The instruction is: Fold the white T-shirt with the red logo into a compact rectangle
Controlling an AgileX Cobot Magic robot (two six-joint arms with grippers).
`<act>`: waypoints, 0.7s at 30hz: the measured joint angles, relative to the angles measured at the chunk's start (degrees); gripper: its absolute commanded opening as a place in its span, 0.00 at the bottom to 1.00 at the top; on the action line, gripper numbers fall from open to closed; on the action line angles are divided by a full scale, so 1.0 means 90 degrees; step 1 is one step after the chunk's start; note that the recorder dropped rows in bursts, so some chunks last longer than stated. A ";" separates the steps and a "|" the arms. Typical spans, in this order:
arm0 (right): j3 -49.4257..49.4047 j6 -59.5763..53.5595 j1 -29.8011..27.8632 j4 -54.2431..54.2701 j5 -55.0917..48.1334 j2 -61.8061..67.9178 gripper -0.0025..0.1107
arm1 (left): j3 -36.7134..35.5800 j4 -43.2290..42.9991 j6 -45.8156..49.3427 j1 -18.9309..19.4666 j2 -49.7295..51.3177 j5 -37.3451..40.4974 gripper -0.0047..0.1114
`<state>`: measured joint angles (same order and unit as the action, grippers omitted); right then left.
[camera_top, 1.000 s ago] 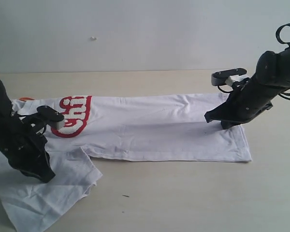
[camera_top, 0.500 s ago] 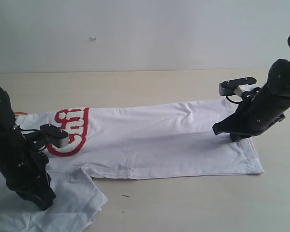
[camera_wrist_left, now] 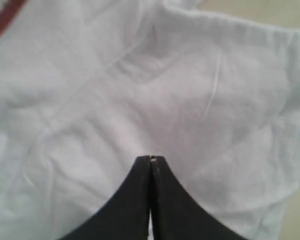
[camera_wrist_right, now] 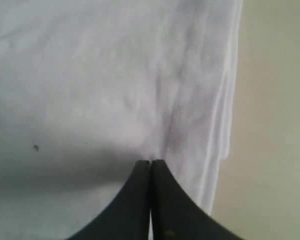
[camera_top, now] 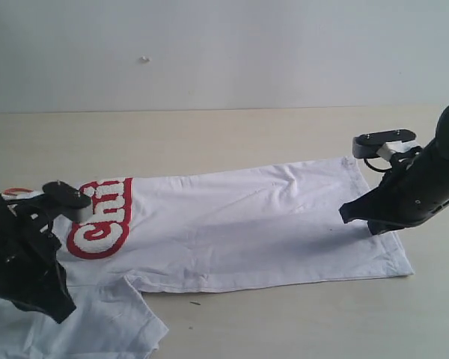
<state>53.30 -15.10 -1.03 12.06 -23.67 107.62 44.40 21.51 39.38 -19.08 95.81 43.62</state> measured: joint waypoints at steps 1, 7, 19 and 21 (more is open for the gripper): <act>-0.0030 0.0000 0.0000 0.0000 0.0017 0.0000 0.02 | -0.0019 -0.0010 -0.0098 0.0000 -0.0128 -0.0134 0.04; -0.0045 0.0012 0.0000 -0.0002 0.0040 0.0040 0.02 | -0.0145 -0.0294 -0.1328 0.0580 -0.0593 -0.1388 0.04; -0.1153 0.0122 0.0000 0.0075 0.0861 -0.0363 0.02 | -0.0169 0.0115 -0.1879 0.1718 -0.0593 -0.2087 0.04; -0.1328 0.0165 0.0000 0.0075 0.0587 -0.0622 0.02 | -0.0169 0.0115 -0.1879 0.1718 -0.0593 -0.2166 0.04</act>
<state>41.35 -13.61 -1.03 12.73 -18.39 102.02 42.88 22.54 22.47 -3.62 90.47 24.13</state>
